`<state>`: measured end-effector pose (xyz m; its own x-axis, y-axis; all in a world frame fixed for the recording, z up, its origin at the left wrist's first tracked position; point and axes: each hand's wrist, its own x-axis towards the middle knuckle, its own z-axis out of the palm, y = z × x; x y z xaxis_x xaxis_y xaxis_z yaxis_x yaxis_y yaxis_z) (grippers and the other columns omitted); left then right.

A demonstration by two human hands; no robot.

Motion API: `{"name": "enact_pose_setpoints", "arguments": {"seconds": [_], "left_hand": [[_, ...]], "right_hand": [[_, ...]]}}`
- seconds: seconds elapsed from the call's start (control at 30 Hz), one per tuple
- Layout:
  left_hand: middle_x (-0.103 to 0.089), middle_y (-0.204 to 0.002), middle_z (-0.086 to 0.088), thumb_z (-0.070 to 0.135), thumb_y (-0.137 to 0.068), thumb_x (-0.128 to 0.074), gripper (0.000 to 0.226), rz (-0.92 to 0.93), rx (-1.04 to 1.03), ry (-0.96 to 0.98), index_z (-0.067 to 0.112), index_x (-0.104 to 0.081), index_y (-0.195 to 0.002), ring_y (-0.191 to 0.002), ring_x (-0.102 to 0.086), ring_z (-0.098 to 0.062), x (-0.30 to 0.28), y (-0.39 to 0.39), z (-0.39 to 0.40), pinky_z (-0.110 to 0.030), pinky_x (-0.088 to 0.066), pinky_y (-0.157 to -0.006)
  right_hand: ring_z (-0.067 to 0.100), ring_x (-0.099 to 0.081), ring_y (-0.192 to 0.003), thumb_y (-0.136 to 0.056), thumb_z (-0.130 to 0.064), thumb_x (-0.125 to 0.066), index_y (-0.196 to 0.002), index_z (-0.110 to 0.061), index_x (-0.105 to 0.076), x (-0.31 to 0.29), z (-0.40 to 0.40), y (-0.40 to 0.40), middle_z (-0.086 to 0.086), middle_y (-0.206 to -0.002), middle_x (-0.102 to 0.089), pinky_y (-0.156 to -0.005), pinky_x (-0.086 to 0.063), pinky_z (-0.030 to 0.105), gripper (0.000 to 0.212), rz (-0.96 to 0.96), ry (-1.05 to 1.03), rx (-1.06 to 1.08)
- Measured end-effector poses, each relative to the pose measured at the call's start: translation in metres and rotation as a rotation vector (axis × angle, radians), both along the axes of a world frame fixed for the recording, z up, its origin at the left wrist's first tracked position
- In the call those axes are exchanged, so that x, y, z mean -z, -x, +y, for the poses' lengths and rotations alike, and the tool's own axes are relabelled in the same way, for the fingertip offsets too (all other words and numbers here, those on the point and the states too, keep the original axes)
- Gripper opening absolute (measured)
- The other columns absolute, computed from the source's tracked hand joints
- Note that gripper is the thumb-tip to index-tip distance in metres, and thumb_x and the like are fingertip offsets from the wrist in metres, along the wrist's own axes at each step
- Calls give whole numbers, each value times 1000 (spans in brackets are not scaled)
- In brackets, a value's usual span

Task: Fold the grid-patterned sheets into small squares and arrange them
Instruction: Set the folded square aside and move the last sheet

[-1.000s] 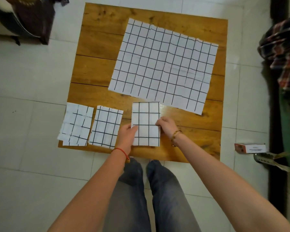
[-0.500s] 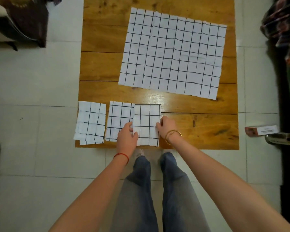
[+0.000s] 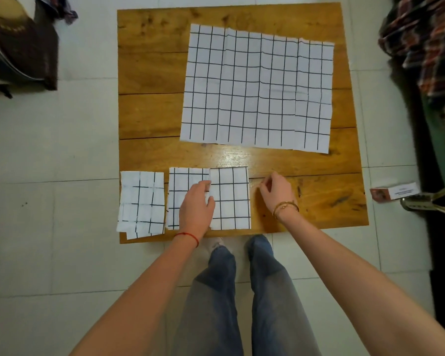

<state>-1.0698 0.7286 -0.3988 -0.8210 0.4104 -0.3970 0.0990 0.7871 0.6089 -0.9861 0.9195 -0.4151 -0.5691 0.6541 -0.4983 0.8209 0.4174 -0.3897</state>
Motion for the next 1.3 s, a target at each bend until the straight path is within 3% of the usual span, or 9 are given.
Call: {"name": "enact_pose_setpoints", "arguments": {"seconds": [0.23,0.37,0.53,0.7,0.87,1.03,1.13,1.2,1.3], "left_hand": [[-57,-124,1,14,-93,-56,37,115,103,1,16,-54,-129,-114,-53,-14,8,49,34,-21,-42,-88],[-56,-124,0,13,-91,-58,39,137,131,29,17,-54,-129,-119,-47,-16,13,80,52,-28,-40,-98],[-49,-135,-6,8,-86,-60,46,154,199,117,12,-51,-131,-128,-40,-22,28,109,71,-35,-34,-110],[-32,-152,-9,17,-91,-58,60,87,217,261,13,-34,-146,-142,-25,-25,37,117,92,-42,-26,-117],[-33,-152,-7,20,-93,-54,59,116,257,314,16,-32,-147,-143,-21,-25,37,106,117,-43,-22,-118],[-42,-145,0,17,-92,-54,58,151,339,214,20,-34,-146,-141,-24,-21,26,88,148,-41,-22,-114],[-43,-146,-1,10,-92,-51,58,99,364,144,23,-35,-147,-142,-24,-21,21,80,164,-41,-20,-115],[-46,-143,-1,4,-91,-50,58,78,350,94,23,-39,-144,-140,-28,-20,21,77,171,-41,-21,-117],[-52,-134,1,-2,-87,-51,56,153,323,54,20,-48,-137,-133,-36,-16,23,77,170,-41,-31,-113]], "right_hand": [[14,-51,-85,-89,-20,-57,-93,-17,-54,-2,40,19,-1,-94,-54,-71,-43,24,6,90,-66,-74],[13,-47,-89,-90,-20,-56,-101,-16,-55,-3,58,47,0,-100,-52,-76,-42,25,12,97,-81,-140],[22,-44,-118,-93,-19,-50,-127,-13,-48,2,80,79,6,-127,-50,-101,-41,34,35,121,-100,-336],[22,-41,-127,-94,-22,-46,-140,-12,-36,12,105,87,6,-138,-46,-110,-34,38,48,93,-145,-467],[22,-43,-125,-94,-23,-43,-135,-12,-39,15,150,91,7,-133,-48,-109,-34,46,43,74,-206,-487],[27,-37,-132,-93,-25,-44,-134,-13,-40,14,199,101,8,-135,-48,-112,-27,51,43,-35,-280,-479],[28,-38,-130,-93,-26,-45,-129,-12,-44,11,211,105,10,-130,-51,-111,-30,45,39,4,-354,-503],[24,-44,-119,-93,-25,-45,-125,-12,-48,5,205,108,8,-124,-53,-102,-36,36,35,63,-363,-562],[18,-47,-107,-94,-30,-47,-120,-16,-52,2,178,111,4,-118,-53,-92,-39,30,30,103,-243,-660]]}}
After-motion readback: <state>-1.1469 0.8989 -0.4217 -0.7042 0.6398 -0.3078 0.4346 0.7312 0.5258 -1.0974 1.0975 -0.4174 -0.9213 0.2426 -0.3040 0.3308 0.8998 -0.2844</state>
